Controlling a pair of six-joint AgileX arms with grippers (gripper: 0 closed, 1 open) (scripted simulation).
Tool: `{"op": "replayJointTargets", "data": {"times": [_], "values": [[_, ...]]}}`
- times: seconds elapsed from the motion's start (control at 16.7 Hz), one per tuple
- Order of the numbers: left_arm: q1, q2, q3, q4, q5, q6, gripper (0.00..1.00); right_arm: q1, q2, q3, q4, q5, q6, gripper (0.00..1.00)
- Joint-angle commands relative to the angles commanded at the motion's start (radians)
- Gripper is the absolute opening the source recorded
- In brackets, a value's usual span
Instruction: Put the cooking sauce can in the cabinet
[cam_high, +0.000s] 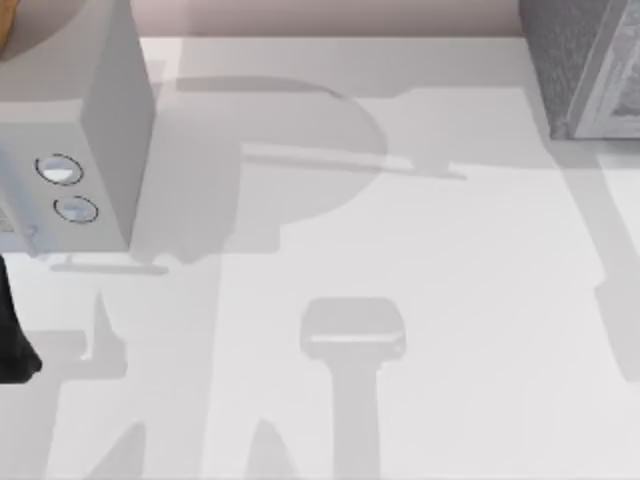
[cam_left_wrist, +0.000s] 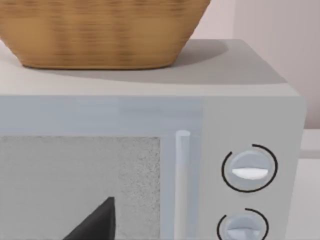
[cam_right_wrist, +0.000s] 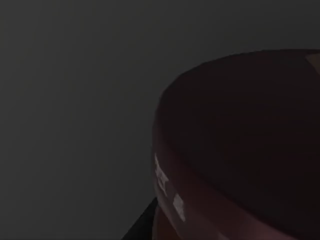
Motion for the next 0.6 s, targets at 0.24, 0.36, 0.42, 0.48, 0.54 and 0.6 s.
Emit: {"op": "replayJointTargets", "data": {"times": [0.24, 0.36, 0.42, 0.48, 0.54, 0.6], "values": [[0.000, 0.000, 0.000, 0.000, 0.000, 0.000, 1.00, 0.000, 0.000, 0.000, 0.000, 0.000, 0.000, 0.30], [0.000, 0.000, 0.000, 0.000, 0.000, 0.000, 1.00, 0.000, 0.000, 0.000, 0.000, 0.000, 0.000, 0.45], [0.000, 0.000, 0.000, 0.000, 0.000, 0.000, 1.00, 0.000, 0.000, 0.000, 0.000, 0.000, 0.000, 0.53], [0.000, 0.000, 0.000, 0.000, 0.000, 0.000, 1.00, 0.000, 0.000, 0.000, 0.000, 0.000, 0.000, 0.60], [0.000, 0.000, 0.000, 0.000, 0.000, 0.000, 1.00, 0.000, 0.000, 0.000, 0.000, 0.000, 0.000, 0.68], [0.000, 0.000, 0.000, 0.000, 0.000, 0.000, 1.00, 0.000, 0.000, 0.000, 0.000, 0.000, 0.000, 0.75]]}}
